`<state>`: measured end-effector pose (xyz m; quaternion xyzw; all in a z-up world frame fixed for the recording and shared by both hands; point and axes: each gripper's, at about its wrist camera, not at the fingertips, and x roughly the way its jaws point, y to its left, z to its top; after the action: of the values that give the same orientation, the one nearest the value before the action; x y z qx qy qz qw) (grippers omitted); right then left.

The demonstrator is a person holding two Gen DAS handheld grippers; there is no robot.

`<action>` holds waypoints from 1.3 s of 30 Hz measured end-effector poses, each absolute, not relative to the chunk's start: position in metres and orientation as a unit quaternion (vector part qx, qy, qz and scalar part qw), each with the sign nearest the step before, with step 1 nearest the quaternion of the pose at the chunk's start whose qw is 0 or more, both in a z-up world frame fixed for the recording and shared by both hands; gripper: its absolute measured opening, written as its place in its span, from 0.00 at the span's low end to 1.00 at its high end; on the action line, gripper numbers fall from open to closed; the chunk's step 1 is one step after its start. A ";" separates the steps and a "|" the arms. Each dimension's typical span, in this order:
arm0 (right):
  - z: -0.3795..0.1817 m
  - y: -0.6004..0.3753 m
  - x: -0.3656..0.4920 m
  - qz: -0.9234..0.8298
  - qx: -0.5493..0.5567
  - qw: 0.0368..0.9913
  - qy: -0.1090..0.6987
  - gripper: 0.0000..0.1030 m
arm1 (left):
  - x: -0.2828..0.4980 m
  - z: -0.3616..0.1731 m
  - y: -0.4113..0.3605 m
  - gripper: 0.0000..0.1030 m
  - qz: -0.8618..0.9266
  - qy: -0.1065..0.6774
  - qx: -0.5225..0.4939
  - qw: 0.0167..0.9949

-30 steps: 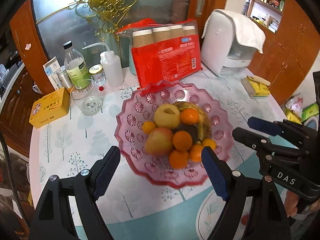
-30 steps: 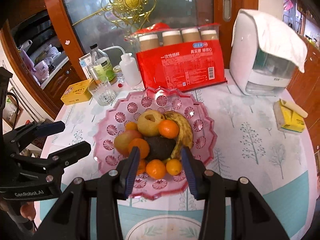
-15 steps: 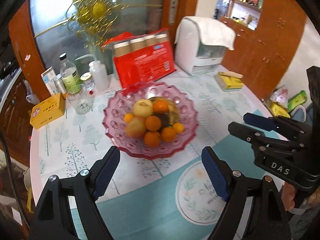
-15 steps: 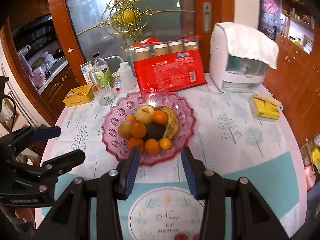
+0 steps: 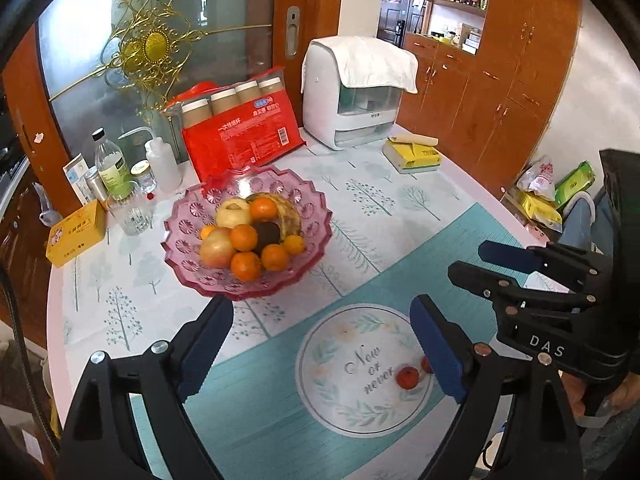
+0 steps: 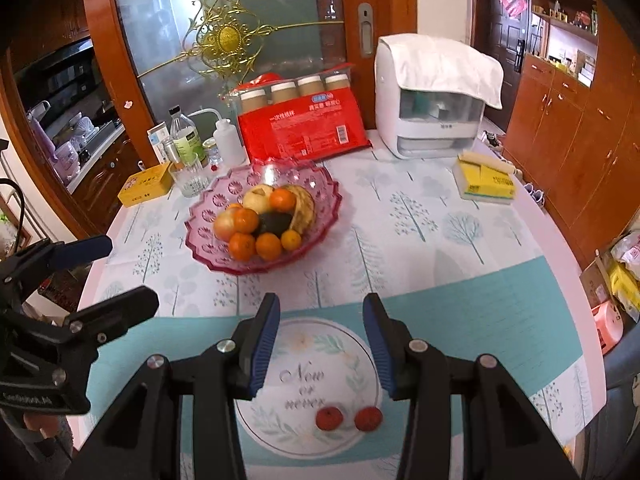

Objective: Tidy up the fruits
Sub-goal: 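Withdraw both grippers from the bowl toward the two red fruits on the plate, then grasp the red apple with the left gripper while the right gripper grasps the small red fruit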

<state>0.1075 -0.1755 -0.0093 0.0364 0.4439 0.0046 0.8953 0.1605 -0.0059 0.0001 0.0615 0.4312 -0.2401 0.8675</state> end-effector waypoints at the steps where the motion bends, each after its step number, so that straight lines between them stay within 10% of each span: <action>1: -0.012 -0.181 0.105 0.008 0.036 0.894 0.446 0.43 | 0.158 -0.002 -0.010 0.87 -0.237 0.432 0.060 0.868; 24: -0.140 -0.260 0.067 0.093 0.027 0.841 0.532 0.43 | 0.093 -0.156 -0.105 0.86 -0.207 0.526 0.057 0.823; 39: -0.167 -0.245 0.058 0.139 0.007 0.834 0.533 0.43 | 0.103 -0.209 -0.103 0.54 -0.194 0.561 0.000 0.804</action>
<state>0.0584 -0.2451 -0.1672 0.0068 0.5332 0.1391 0.8345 0.1027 -0.1027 -0.2088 -0.0001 0.5614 -0.1945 0.8044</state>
